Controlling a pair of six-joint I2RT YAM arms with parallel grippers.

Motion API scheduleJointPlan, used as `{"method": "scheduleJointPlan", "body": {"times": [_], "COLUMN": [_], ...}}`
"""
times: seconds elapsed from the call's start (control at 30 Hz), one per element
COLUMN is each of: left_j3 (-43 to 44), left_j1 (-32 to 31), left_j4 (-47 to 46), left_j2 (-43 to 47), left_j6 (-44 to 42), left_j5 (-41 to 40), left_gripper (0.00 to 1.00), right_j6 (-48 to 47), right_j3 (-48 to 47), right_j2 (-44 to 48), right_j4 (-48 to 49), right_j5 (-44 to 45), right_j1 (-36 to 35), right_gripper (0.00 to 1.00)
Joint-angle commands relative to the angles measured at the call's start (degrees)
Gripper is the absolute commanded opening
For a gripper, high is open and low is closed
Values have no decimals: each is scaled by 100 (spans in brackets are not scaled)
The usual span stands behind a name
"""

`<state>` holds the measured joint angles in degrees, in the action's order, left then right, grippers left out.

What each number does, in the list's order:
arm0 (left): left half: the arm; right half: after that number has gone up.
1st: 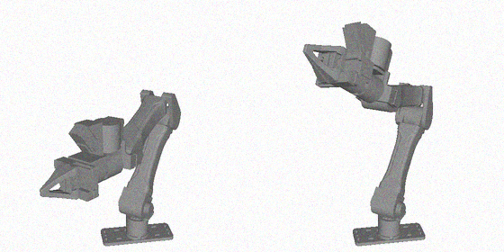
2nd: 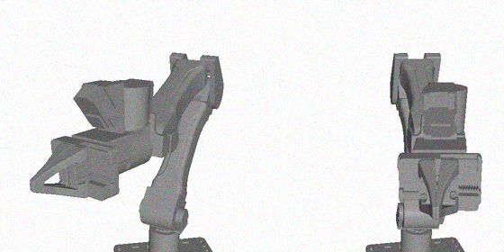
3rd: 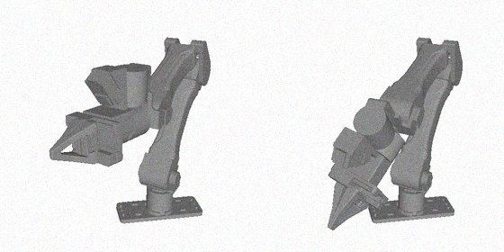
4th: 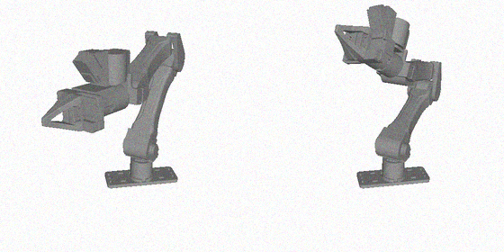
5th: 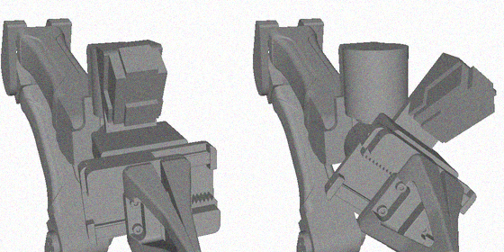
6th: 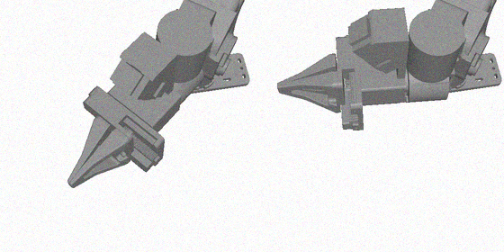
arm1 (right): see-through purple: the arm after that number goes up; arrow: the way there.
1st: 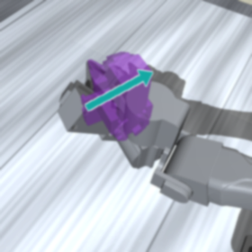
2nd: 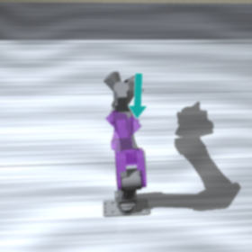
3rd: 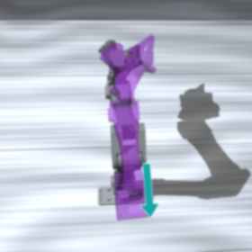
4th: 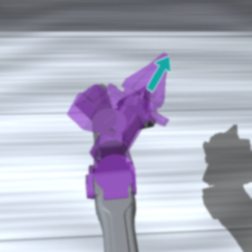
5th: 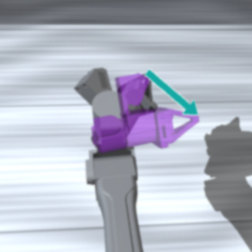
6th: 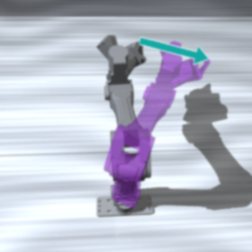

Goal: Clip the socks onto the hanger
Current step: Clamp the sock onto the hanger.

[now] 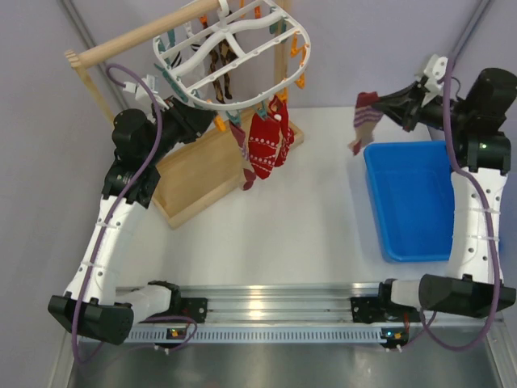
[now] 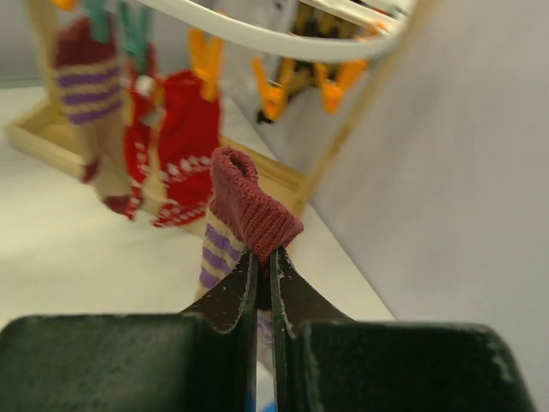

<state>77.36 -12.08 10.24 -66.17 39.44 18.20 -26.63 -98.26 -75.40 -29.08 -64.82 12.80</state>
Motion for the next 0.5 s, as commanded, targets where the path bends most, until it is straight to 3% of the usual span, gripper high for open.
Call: {"method": "scheduleJointPlan", "body": {"times": [0.0,0.03,0.3,0.47], "left_j3": [51,51,33,-28], "left_j1": [21,12,21,21], "left_j4": [-224,-242,-356,-400], "left_j2": [-10,-27,-62,-80], "left_j6": [-147,-156,-121,-121], "left_j5": [175,202,360,474], "left_gripper": [0,0,0,0], "right_j6": [157,176,510,387], "right_j3": [280,333,624,579], "right_j2": [262,280,-184,-686], "right_j4": [-107,-89,473,841], "right_j5": [-462,-427,100,434], "right_j1": [-952,-1537,-4202,-5190], "right_gripper": [0,0,0,0]}}
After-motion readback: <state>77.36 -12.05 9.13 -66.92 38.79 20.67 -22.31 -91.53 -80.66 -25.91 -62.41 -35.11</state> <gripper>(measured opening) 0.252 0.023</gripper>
